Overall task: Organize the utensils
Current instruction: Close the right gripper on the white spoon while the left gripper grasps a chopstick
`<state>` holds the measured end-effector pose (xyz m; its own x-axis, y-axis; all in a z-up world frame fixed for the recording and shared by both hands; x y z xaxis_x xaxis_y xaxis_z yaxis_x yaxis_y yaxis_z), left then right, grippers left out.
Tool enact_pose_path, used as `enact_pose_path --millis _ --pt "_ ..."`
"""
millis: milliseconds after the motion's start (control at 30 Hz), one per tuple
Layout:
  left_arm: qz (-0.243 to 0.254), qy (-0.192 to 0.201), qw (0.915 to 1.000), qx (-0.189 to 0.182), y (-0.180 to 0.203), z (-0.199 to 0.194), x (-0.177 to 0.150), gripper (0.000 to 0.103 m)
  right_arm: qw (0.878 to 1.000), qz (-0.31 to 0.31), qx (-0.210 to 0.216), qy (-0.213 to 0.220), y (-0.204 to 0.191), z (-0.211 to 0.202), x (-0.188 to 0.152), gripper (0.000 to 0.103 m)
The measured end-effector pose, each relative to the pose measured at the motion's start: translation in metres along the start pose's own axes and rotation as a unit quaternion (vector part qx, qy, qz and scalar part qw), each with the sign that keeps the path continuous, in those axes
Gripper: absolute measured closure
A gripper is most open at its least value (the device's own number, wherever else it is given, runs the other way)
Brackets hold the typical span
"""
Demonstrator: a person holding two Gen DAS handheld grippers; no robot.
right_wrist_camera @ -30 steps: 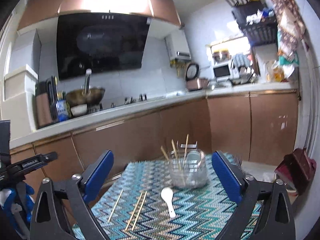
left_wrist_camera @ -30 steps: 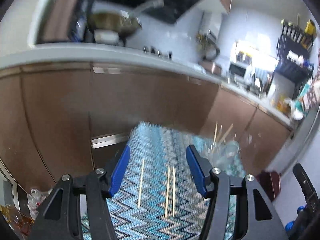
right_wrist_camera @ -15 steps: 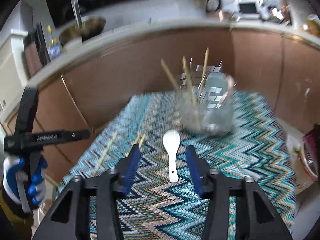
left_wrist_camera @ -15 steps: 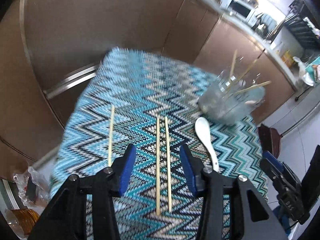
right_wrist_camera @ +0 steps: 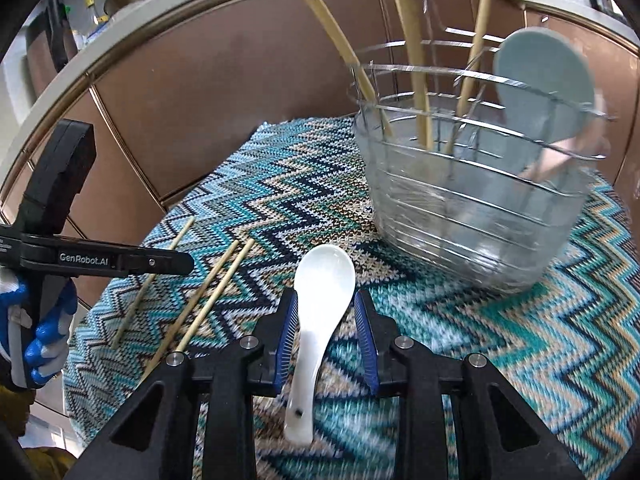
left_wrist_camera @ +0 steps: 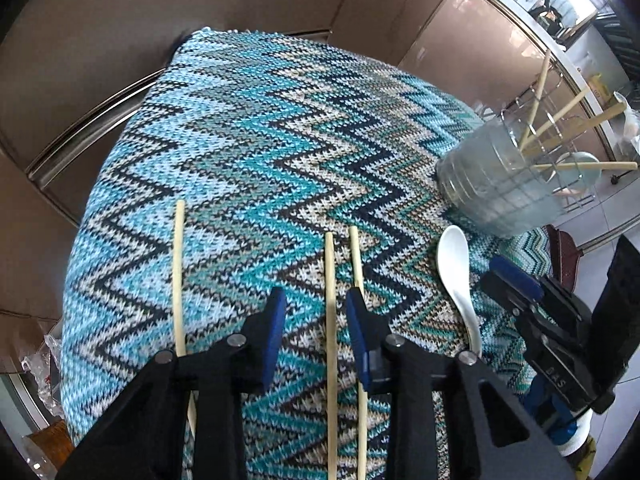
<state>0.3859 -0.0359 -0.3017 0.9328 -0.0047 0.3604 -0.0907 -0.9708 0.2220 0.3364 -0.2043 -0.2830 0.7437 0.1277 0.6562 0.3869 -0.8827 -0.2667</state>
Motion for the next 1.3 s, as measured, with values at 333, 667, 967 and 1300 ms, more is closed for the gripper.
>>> enact_pose_path --millis 333,667,967,1300 --pt "0.020 -0.017 0.9996 0.003 0.004 0.016 0.000 0.077 0.999 -0.009 -0.011 -0.036 0.009 0.033 0.004 0.073" --pt "0.051 -0.032 0.9981 0.015 0.014 0.029 -0.001 0.080 0.999 0.001 0.014 -0.040 0.012 0.044 0.003 0.086" --pt "0.057 -0.038 0.9973 0.026 0.009 0.030 0.000 0.093 0.996 0.040 0.065 -0.049 0.019 0.026 -0.009 0.096" --pt "0.069 -0.025 0.9967 0.034 0.010 0.025 -0.009 0.099 0.992 0.048 0.095 -0.066 -0.003 -0.007 -0.055 0.097"
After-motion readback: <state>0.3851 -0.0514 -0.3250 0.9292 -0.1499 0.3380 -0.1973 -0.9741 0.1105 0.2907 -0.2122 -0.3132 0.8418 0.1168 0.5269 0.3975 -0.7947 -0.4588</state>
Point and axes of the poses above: each gripper's, at about its wrist camera, not at the fingertips, and z roughly the way its jaws point, y to its right, x to its top, the point moved 6 cm from there along z, roughly the way its jaws point, and after that the axes turned 5 degrees about x, right-handed, at the moved point
